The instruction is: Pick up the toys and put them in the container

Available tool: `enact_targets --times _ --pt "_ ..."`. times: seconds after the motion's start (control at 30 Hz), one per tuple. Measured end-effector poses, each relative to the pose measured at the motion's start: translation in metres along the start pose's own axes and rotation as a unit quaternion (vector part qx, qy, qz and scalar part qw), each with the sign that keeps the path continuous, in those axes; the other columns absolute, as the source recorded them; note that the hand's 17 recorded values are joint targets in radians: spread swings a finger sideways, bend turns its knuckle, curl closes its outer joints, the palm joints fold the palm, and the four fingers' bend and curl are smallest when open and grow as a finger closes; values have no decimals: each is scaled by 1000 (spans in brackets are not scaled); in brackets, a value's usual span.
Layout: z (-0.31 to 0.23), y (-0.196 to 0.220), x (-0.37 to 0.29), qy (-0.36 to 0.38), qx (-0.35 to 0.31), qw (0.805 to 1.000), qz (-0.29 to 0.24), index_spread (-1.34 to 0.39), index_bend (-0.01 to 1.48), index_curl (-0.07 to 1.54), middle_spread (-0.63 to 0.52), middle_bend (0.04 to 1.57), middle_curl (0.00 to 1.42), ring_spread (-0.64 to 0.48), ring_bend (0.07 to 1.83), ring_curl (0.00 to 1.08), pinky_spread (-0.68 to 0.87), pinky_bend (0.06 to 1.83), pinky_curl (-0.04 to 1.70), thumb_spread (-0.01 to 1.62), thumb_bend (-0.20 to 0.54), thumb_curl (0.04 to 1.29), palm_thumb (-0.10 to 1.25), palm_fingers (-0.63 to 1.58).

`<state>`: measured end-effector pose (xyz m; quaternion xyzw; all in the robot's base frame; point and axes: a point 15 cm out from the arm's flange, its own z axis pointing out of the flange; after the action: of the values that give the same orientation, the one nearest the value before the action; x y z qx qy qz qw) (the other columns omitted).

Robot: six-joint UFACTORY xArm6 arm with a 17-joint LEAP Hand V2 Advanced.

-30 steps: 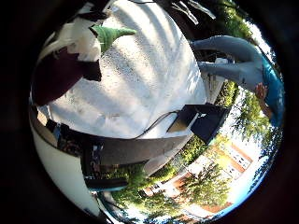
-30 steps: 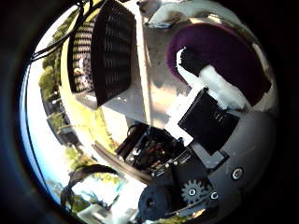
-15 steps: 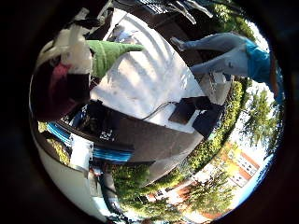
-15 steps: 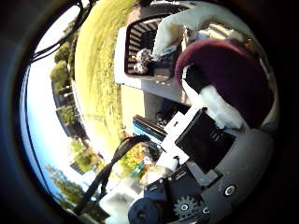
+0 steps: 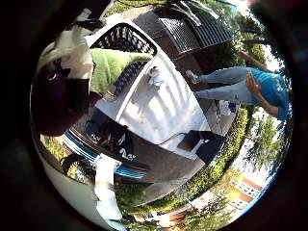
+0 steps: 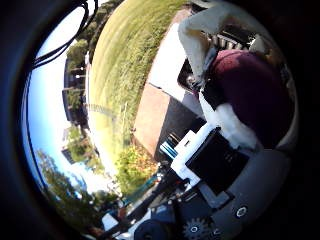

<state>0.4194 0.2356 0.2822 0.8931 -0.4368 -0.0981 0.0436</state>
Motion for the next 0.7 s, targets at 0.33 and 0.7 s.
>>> enact_targets --times 0.33,0.7 --pt "94 -104 -9 6 -9 1000 13 -1211 531 1257 -193 1326 1042 -95 1568 857 127 1567 891 1171 -22 768 875 567" --pt "162 -99 9 -3 -69 997 28 -839 218 1044 -32 508 617 182 993 551 324 1129 712 1162 -32 642 823 -182"
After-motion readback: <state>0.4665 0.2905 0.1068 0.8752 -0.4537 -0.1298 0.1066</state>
